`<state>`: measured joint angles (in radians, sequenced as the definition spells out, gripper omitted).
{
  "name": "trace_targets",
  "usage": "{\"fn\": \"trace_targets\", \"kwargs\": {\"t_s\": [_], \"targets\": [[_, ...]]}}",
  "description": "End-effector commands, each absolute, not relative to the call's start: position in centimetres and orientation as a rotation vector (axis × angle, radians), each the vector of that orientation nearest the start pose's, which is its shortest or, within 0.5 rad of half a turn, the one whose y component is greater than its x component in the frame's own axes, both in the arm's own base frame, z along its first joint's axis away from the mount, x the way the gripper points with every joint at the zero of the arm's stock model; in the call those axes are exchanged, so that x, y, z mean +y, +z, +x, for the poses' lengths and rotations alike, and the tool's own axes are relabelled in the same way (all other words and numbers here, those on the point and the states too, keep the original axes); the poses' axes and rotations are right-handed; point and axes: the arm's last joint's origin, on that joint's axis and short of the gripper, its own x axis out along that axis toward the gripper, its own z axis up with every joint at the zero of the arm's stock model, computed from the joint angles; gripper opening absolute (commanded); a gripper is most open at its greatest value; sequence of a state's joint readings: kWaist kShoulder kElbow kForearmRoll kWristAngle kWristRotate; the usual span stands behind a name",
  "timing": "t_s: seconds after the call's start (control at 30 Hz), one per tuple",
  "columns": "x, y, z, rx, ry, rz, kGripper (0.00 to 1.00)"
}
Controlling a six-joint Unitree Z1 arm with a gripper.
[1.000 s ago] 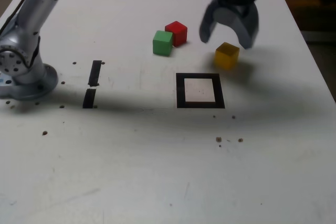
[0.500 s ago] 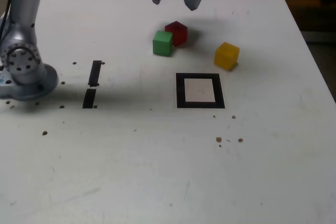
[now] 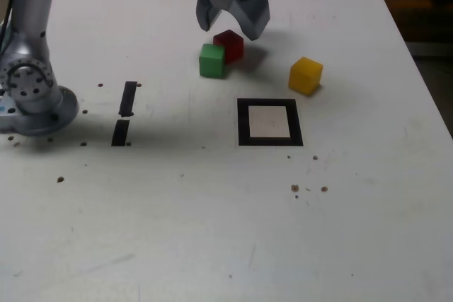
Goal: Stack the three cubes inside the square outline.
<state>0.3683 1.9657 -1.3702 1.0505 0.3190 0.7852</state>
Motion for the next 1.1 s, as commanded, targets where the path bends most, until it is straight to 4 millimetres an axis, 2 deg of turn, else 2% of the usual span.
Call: {"fn": "trace_targets", "kwargs": {"t_s": [0.0, 0.27, 0.4, 0.5, 0.63, 0.7, 0.93, 1.07], "targets": [[13.2, 23.5, 30.9, 1.763, -0.171, 0.529, 0.89], [12.6, 23.0, 30.6, 1.764, -0.192, 0.521, 0.89], [12.7, 22.6, 30.9, 1.765, -0.189, 0.519, 0.84], [12.8, 22.4, 31.1, 1.765, -0.183, 0.515, 0.73], [12.9, 22.2, 31.2, 1.765, -0.171, 0.506, 0.51], [12.9, 22.0, 31.3, 1.769, -0.171, 0.502, 0.44], [13.1, 21.3, 31.7, 1.799, -0.190, 0.492, 0.31], [13.2, 21.5, 32.0, 1.799, -0.189, 0.492, 0.24]]}}
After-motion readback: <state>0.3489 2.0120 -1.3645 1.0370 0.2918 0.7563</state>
